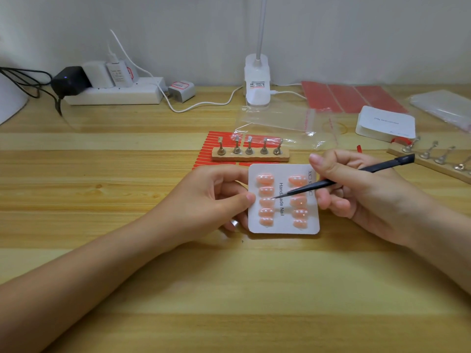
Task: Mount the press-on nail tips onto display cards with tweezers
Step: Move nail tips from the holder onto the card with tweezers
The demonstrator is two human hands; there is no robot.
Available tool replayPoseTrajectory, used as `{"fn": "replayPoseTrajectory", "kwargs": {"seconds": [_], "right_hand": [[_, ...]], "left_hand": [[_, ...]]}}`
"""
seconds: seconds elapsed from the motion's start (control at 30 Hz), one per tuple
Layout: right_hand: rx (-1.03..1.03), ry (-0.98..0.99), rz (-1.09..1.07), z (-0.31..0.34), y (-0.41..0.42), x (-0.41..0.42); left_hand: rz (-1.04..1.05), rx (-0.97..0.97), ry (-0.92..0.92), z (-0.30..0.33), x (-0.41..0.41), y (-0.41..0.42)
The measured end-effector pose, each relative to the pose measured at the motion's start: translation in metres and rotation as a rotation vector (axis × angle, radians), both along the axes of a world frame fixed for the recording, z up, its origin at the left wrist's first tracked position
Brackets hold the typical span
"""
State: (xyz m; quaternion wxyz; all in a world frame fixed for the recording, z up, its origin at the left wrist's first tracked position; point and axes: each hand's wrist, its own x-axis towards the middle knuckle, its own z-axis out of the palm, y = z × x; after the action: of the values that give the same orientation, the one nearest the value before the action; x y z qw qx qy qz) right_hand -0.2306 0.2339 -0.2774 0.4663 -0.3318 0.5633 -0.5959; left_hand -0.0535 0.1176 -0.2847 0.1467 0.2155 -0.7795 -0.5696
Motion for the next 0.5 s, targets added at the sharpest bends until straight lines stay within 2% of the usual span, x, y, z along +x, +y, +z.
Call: {"fn": "replayPoseTrajectory", "kwargs": {"seconds": [0.3,0.5], "right_hand": [[-0.062,0.004,0.004,-0.0032,0.0017,0.001],[-0.149,0.073,-0.001,-0.0064,0.0038,0.0047]], "left_hand": [[-0.007,0.021,0.0,-0.0006,0.0014,-0.0017],[-0.009,0.06,0.005,0.0002,0.0011,-0.0024]]}}
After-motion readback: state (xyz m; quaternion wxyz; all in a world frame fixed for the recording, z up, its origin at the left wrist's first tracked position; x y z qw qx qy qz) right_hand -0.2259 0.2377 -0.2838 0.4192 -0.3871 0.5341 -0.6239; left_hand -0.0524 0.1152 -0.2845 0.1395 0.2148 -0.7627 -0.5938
